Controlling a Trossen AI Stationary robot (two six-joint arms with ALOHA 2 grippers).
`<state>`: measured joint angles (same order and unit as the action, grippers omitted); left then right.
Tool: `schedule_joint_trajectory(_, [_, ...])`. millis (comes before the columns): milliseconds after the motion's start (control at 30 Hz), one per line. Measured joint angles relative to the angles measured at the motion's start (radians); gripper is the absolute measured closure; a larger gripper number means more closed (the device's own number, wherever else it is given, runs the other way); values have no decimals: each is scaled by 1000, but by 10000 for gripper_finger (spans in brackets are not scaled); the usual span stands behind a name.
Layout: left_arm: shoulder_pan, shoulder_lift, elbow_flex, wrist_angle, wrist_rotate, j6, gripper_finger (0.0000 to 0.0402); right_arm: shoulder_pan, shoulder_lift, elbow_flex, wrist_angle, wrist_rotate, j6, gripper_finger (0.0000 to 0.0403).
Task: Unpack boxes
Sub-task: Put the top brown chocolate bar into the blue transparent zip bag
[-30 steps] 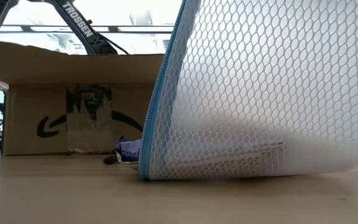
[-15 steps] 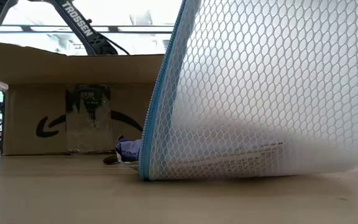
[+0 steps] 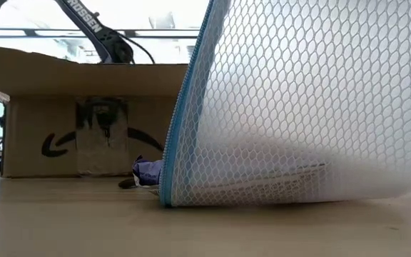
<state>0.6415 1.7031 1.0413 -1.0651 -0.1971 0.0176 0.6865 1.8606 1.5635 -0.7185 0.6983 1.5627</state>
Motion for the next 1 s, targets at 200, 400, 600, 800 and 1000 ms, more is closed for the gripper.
schedule_joint_trajectory(200, [0,-76,63,-61,-4,-8,401,0,0,0,0,0,0,403])
schedule_joint_trajectory(400, [-1,-173,157,-109,-3,-28,401,0,0,0,0,0,0,403])
schedule_joint_trajectory(600, [-26,-289,272,-152,1,-47,401,0,0,0,0,0,0,403])
schedule_joint_trajectory(800, [-83,-387,332,-179,31,-83,401,0,0,0,0,0,0,403])
schedule_joint_trajectory(1000, [-105,-376,279,-169,31,-101,401,0,0,0,0,0,0,403])
